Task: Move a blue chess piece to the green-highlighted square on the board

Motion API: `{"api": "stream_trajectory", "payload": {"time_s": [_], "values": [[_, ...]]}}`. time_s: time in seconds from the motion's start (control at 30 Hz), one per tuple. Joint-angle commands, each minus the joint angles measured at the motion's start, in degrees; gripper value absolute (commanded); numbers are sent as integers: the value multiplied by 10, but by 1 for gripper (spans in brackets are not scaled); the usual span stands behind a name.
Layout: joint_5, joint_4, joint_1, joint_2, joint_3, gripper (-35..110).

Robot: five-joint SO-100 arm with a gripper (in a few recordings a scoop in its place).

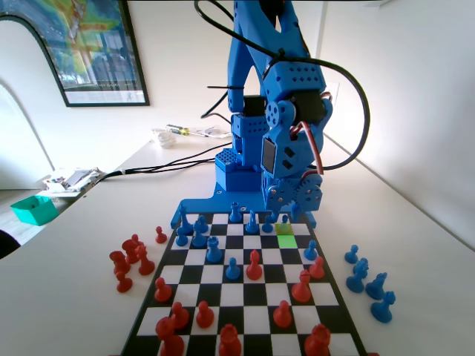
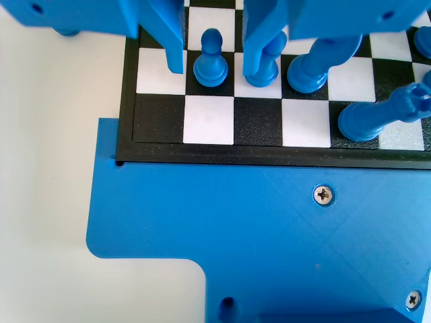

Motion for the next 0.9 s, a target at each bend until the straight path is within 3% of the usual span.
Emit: {"api": "stream_trajectory", "payload": {"time_s": [0.0,0.17,0.87], "values": [[-11,3,-2,8,-19,11],[-15,4,2,8,-25,1],[5,76,13,10,-123,1]]}}
